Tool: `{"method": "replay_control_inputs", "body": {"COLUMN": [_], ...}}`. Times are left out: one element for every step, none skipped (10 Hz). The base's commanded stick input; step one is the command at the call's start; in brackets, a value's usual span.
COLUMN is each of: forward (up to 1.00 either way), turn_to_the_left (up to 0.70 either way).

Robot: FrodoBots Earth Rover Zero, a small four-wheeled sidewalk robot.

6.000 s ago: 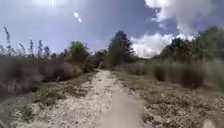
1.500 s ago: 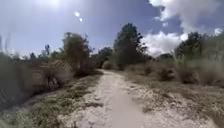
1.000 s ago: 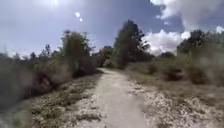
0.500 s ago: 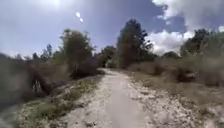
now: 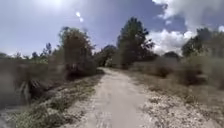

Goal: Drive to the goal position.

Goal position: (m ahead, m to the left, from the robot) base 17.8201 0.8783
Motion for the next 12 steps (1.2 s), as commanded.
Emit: {"method": "replay_control_inputs", "body": {"forward": [0.70, 0.70, 0.70, 0.70, 0.70, 0.70, 0.70, 0.70, 0.70, 0.70, 0.70, 0.70], "turn_to_the_left": [0.00, 0.00, 0.00, 0.00, 0.00, 0.00, 0.00, 0.00, 0.00, 0.00, 0.00, 0.00]}}
